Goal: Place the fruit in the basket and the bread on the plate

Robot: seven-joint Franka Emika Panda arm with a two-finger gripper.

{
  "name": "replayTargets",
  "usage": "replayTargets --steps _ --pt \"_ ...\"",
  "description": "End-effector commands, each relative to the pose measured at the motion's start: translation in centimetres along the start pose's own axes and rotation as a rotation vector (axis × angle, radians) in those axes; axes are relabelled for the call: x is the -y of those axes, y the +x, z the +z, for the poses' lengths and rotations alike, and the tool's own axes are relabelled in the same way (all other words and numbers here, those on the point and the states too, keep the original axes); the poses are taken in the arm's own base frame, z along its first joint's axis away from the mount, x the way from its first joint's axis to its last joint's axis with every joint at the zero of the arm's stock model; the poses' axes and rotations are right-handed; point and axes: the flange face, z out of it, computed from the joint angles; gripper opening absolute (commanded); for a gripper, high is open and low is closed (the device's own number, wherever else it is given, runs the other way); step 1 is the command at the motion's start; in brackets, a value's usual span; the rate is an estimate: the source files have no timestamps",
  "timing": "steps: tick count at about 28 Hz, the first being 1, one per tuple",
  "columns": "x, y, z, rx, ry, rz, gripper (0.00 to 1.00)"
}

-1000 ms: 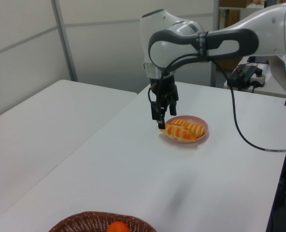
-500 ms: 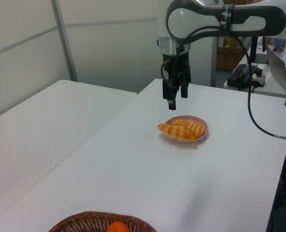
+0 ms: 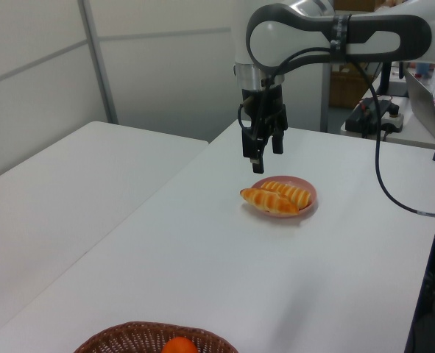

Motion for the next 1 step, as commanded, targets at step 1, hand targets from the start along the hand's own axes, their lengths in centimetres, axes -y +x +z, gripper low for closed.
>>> replayTargets --steps 1 --pt "-0.1 0.05 0.08 0.012 -0.016 0.015 1.0"
